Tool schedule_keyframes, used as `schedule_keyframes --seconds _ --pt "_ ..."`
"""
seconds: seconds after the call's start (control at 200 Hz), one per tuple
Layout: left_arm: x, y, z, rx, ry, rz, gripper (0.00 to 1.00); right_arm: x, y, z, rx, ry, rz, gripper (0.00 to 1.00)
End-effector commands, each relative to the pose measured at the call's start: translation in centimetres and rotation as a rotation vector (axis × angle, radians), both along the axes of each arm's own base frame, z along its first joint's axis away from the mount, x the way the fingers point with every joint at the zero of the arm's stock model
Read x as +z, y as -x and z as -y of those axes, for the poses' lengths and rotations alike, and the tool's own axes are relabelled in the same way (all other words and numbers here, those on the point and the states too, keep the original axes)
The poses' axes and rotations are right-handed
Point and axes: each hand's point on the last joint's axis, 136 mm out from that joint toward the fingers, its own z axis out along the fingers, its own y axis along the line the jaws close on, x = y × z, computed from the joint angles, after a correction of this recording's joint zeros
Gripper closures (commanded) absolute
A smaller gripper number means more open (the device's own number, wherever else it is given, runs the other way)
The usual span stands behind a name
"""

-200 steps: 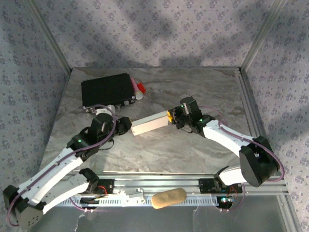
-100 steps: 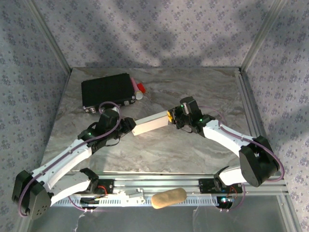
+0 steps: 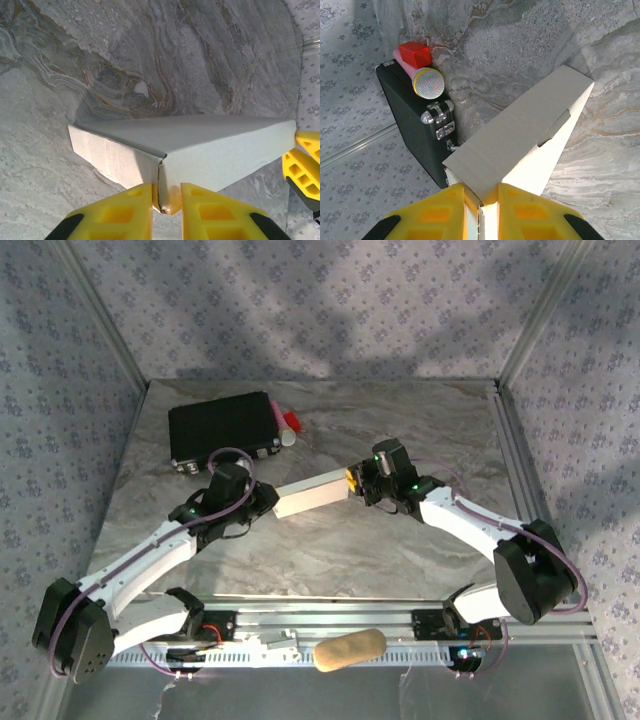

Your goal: Fold the paper box

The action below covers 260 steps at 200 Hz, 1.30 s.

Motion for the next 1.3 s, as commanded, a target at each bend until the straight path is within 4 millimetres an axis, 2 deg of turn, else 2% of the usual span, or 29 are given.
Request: schedule_keyframes --seconds 0.0,0.255,0.515,0.645,0.76,0.964,1.179,1.294 --pt "-2.0 0.2 -0.6 -0.003 -0.037 -0.039 0.83 -3.9 1.5 1.4 0.006 0.104 -0.124 0.81" --pt "-4.1 0.1 -2.2 0.025 -0.08 -0.079 0.96 -3.7 1.0 1.5 0.03 0.118 -0.118 0.79" --pt "-4.3 -0.2 -2.7 0.04 -0.082 -0.084 0.99 0.6 0.0 2.5 0.148 0.235 0.003 0.67" --pt "-4.2 -0.5 -2.8 0.042 -0.079 -0.085 1.0 2.4 -0.4 2.1 0.186 0.221 0.074 0.63" --pt "-4.1 -0.6 -2.6 0.035 -0.08 -0.086 1.0 3.0 -0.7 1.4 0.214 0.198 0.102 0.62" --pt "-3.8 -0.9 -2.5 0.032 -0.076 -0.082 1.0 3.0 -1.1 -0.4 0.263 0.161 0.114 0.63" --pt "-3.7 -0.9 -2.4 0.026 -0.076 -0.081 1.0 0.8 -1.5 -1.2 0.284 0.146 0.061 0.66" --pt "-3.7 -1.0 -2.4 0.025 -0.076 -0.083 1.0 -0.4 -1.5 -1.2 0.291 0.154 0.026 0.73"
